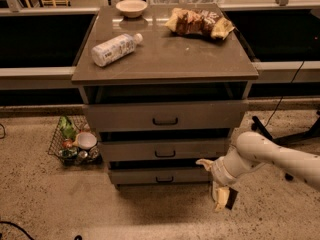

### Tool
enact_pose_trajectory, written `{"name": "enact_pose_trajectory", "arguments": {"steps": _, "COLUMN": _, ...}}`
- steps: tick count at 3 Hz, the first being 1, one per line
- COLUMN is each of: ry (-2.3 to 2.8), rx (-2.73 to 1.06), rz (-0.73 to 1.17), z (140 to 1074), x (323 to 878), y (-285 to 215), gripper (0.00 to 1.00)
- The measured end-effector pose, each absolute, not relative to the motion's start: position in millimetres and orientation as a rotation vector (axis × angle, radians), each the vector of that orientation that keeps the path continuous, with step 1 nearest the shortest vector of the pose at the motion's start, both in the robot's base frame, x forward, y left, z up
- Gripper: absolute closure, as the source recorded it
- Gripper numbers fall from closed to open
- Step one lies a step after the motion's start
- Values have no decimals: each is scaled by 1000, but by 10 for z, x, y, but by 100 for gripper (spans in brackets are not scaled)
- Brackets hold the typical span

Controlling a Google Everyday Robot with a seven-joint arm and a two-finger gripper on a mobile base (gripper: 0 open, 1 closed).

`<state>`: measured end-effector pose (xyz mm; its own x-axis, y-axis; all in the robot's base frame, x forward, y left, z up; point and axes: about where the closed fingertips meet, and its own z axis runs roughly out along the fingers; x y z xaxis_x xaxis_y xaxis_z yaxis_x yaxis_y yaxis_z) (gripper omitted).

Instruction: Open bottom drawer

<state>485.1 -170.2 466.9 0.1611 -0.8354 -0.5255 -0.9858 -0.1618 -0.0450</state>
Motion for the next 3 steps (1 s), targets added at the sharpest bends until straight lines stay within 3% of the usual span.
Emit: {"name": "enact_pose_trajectory", "arguments": {"steps": 3, "ry": 1602, "rx": -1999, "rz": 519, "z": 2756, "x": 5544, "y": -2243, "gripper": 0}}
